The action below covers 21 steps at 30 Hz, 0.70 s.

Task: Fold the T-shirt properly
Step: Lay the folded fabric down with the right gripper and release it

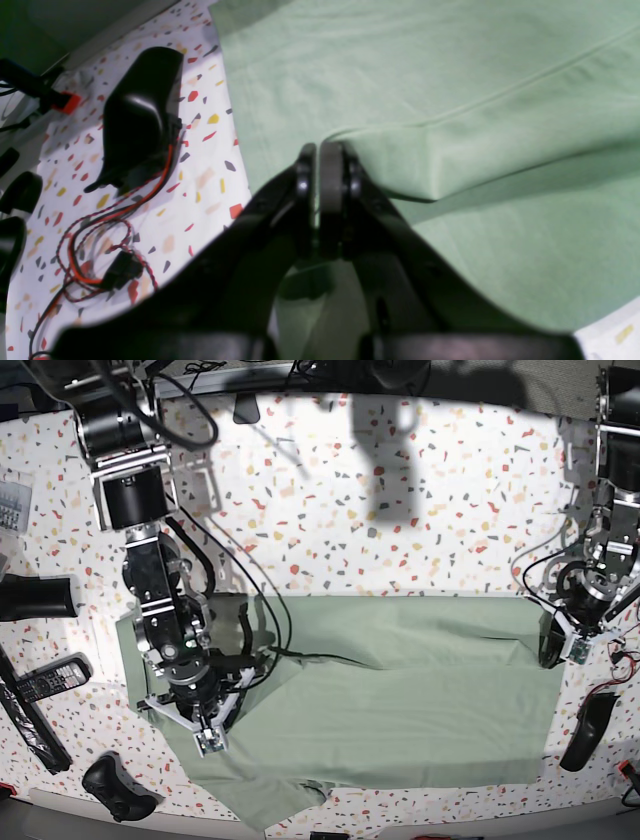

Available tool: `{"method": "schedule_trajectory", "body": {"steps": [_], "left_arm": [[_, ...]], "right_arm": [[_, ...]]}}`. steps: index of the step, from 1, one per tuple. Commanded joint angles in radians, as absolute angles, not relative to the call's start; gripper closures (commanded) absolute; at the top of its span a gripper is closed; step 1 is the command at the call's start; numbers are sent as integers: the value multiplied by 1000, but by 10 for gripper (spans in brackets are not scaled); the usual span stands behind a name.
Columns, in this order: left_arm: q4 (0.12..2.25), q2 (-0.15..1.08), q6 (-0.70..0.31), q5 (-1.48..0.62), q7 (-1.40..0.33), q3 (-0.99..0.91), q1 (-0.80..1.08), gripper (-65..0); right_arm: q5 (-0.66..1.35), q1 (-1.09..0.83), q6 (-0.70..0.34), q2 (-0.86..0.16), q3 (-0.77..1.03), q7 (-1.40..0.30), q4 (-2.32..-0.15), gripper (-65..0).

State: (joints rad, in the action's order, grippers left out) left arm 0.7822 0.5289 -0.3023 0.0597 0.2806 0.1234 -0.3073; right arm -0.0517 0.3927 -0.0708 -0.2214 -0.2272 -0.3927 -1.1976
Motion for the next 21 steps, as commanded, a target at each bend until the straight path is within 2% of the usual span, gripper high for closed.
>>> {"method": "schedule_trajectory", "body": {"steps": [1,2,3,6,8,13,16,19,21], "left_arm": [[796,546,-295,51,305,115,-332,0],[796,546,-295,51,305,115,-332,0],[796,546,-295,51,305,115,-332,0],[796,546,-295,50,305,115,-332,0],[796,546,-295,50,305,115,-332,0],[796,546,-295,50,308,115,-332,0],[796,546,-295,50,308,115,-332,0],[796,546,-295,50,308,115,-332,0],[796,546,-295,51,309,115,-332,0]], "right_arm": [[-62,424,-60,-225,-221,-365,-1215,0],[-77,424,-60,-224,-216,-356,-1215,0],[-80,424,-60,-224,-212,-339,-1215,-42],[-79,424,-60,-224,-172,-273,-1215,-274],[-78,427,-60,-224,-137,-265,-1215,-360],[-67,430,-60,-224,-59,-263,-1215,-366],[-67,430,-77,-224,-49,-390,-1215,-366],[-62,419,-228,-215,-49,-571,-1215,-366],[-14,391,-334,-210,-54,-575,-1215,-366]]}}
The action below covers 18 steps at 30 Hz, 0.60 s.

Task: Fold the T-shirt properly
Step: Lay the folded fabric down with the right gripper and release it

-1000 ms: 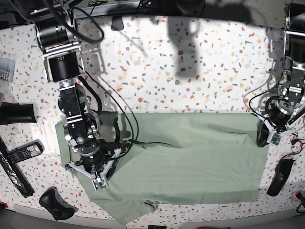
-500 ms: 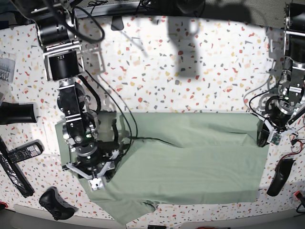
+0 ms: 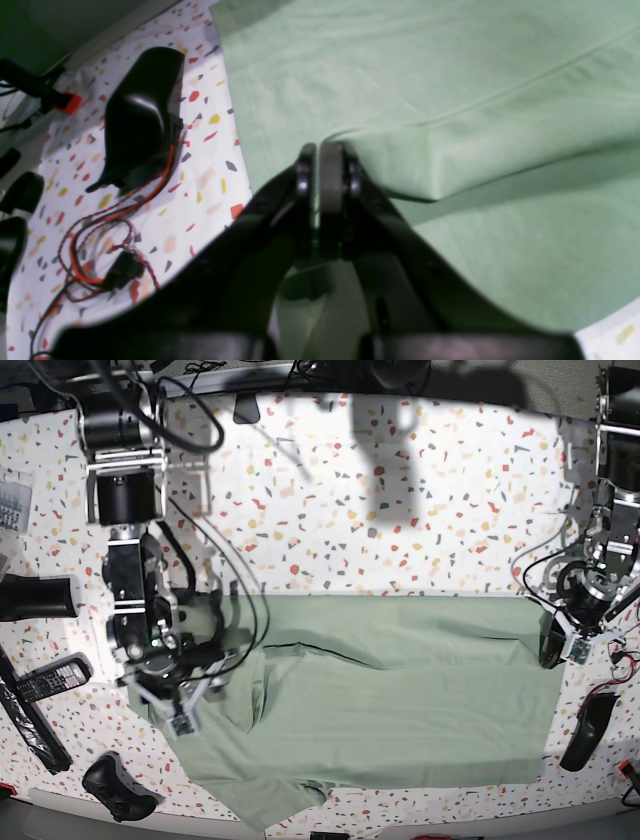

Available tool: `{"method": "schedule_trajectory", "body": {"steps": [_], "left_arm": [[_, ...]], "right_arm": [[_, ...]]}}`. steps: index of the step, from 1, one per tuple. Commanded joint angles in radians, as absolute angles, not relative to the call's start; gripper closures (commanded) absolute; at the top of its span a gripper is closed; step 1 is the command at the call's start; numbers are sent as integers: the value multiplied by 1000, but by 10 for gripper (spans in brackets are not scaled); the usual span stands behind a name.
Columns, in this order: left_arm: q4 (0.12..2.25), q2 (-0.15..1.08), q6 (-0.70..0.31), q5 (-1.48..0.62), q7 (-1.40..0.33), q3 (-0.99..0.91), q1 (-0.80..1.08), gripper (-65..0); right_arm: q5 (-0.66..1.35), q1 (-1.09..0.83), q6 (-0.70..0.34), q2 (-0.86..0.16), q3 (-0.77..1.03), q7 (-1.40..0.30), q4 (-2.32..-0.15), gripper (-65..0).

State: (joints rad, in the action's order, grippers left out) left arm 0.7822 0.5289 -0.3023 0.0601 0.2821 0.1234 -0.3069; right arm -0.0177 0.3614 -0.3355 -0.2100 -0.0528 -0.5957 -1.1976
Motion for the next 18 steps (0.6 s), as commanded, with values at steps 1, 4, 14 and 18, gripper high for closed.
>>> {"method": "schedule_trajectory", "body": {"steps": [1,4,14,18], "left_arm": [[796,546,-295,50,308,115,-332,0],[796,546,-295,50,308,115,-332,0],[796,546,-295,50,308,115,-332,0],[796,546,-295,50,308,115,-332,0]], "right_arm": [[14,374,-358,-210,-60,-570,-1215,-366],[91,322,-359,-208,-75,-517,-1215,-366],[105,258,-359,-149,-75,-454,-1215,-366],[104,289,-358,-112,-75,-389,-1162,-364]]}}
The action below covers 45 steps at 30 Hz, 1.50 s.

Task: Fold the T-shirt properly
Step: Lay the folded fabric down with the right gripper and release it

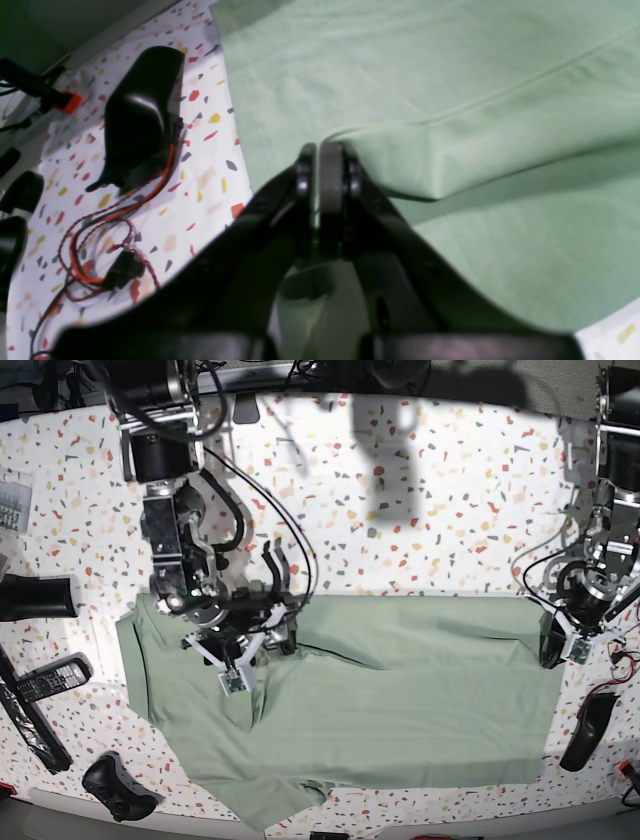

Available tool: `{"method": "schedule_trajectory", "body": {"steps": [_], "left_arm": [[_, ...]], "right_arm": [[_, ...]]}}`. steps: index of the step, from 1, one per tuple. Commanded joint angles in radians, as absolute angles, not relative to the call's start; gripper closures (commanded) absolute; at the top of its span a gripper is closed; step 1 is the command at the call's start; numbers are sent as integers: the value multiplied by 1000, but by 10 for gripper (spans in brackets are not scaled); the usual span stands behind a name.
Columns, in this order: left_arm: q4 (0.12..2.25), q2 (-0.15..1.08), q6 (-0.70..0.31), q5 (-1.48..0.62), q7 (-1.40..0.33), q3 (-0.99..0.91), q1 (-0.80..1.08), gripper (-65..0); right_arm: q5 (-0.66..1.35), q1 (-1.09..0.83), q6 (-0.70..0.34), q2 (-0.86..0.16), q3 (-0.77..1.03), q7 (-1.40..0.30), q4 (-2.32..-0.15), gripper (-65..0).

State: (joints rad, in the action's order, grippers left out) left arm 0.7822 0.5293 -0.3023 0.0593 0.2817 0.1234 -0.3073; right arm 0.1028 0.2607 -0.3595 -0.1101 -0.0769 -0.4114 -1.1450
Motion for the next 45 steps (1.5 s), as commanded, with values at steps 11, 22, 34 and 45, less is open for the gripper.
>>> {"method": "schedule_trajectory", "body": {"steps": [11,22,34,45], "left_arm": [[796,546,-295,50,308,115,-332,0],[796,546,-295,51,308,115,-332,0],[796,547,91,50,303,115,-335,-316],[1052,546,-7,-242,-131,115,-316,-316]], "right_arm": [[30,648,-315,-23,-75,-284,-751,-364],[29,727,-315,18,-74,-324,-751,-364],[30,714,-317,-3,-74,-341,-752,-364],[83,711,-315,-79,88,-397,-751,-364]]}}
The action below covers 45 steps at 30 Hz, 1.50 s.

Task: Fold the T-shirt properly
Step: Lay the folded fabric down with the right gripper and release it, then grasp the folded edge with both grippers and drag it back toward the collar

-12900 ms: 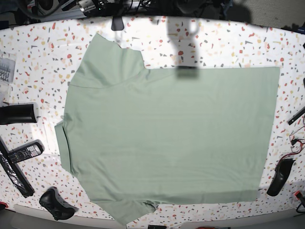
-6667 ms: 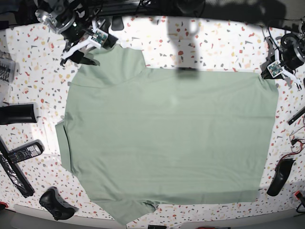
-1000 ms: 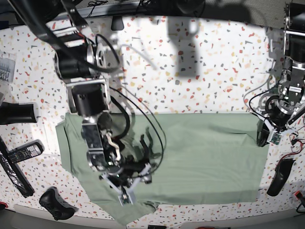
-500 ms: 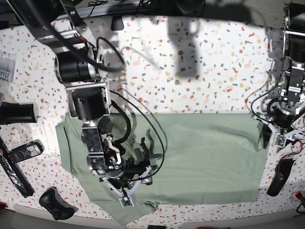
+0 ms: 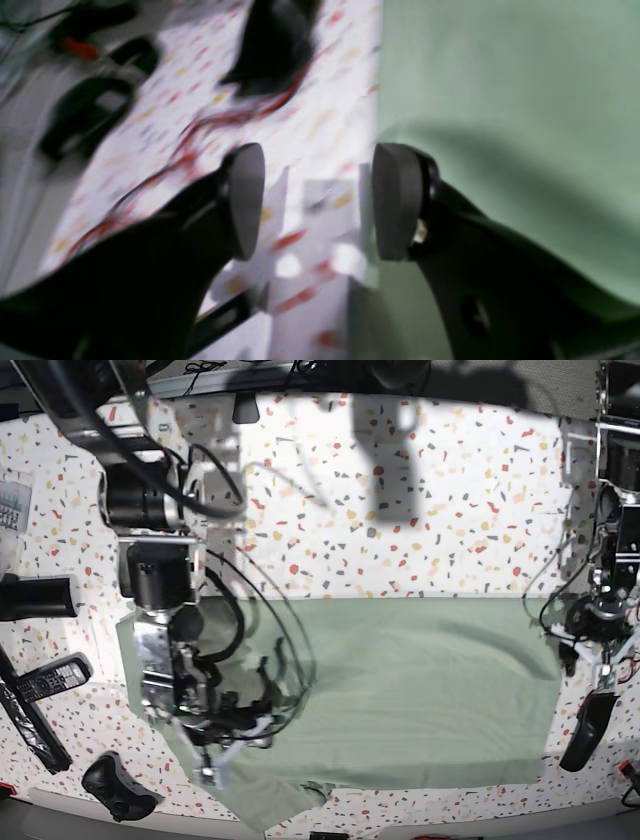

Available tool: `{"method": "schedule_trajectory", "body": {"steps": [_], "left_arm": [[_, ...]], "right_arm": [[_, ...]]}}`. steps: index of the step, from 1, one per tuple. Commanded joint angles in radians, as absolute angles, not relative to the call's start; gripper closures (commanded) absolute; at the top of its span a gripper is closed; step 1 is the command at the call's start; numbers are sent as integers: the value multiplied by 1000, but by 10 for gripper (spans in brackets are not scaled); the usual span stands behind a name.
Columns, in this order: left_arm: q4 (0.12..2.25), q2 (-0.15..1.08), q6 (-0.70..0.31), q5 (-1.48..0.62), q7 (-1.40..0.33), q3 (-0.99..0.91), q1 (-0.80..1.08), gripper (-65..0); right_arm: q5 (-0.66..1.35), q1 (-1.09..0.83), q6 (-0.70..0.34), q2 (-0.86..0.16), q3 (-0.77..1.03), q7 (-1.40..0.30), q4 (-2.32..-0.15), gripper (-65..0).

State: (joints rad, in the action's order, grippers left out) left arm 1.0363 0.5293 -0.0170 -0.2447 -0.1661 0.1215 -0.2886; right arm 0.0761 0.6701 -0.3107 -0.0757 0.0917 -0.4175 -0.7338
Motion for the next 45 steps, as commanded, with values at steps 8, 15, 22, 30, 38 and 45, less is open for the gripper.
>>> {"method": "schedule_trajectory", "body": {"steps": [8,15,22,30,38,45], "left_arm": [[1119,523,-115,-354,-373,115,-321,-316],[1029,444,-151,-394,-414,115,-322,-316],[857,414,-151,-310,-453,113,-320,-316],[900,455,-200,-365,-532,113,-316,-316],[905,455,-237,-395,-553,113,-250,-316],[1041,477,-236,-395,-563,113,-119,-316]], "right_arm": [[83,656,-385,-164,176,-461,-751,-364],[80,512,-434,-197,176,-392,-752,-364],[30,404,-434,-199,176,-382,-762,-364],[29,302,-448,-197,142,-436,-986,-364],[30,201,-447,-197,123,-477,-1133,-364],[30,84,-447,-200,123,-508,-1272,-364]]}}
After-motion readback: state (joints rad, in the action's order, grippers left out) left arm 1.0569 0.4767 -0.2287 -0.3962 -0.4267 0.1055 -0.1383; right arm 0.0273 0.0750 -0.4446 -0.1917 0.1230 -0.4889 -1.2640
